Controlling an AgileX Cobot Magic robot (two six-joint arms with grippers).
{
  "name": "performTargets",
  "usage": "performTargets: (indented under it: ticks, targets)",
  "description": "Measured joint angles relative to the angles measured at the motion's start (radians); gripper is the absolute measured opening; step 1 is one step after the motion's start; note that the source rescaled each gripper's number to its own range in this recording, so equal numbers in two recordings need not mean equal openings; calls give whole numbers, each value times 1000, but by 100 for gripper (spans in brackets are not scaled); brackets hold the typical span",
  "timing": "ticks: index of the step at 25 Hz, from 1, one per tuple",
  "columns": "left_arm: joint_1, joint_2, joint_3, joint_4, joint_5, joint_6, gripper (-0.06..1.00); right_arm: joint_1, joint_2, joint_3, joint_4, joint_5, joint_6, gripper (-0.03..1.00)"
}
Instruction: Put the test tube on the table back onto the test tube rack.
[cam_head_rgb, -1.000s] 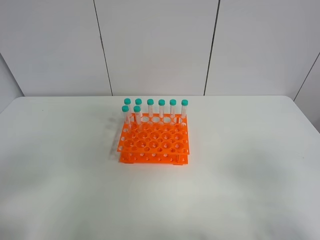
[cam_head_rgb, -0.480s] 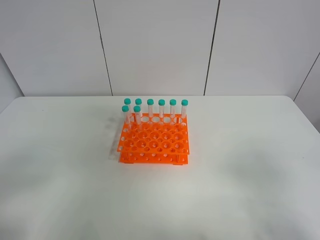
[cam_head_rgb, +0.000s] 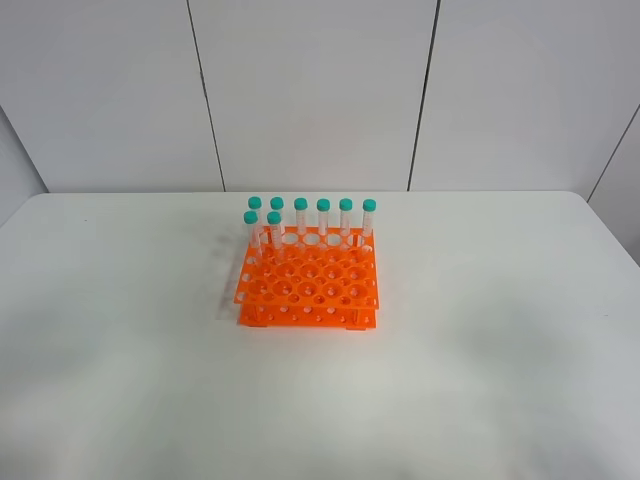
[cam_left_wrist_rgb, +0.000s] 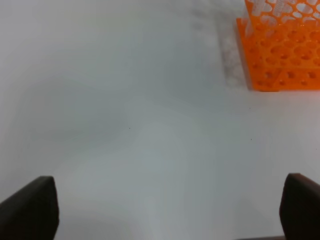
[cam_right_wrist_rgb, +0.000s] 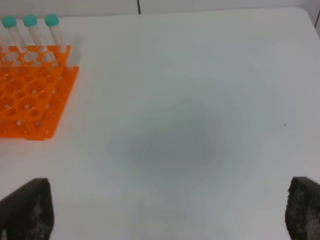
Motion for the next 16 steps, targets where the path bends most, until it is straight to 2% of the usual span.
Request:
performTargets:
  ticks: [16]
  targets:
    - [0, 0, 0, 0, 0, 0, 100, 0, 0, 0, 0, 0, 0, 100]
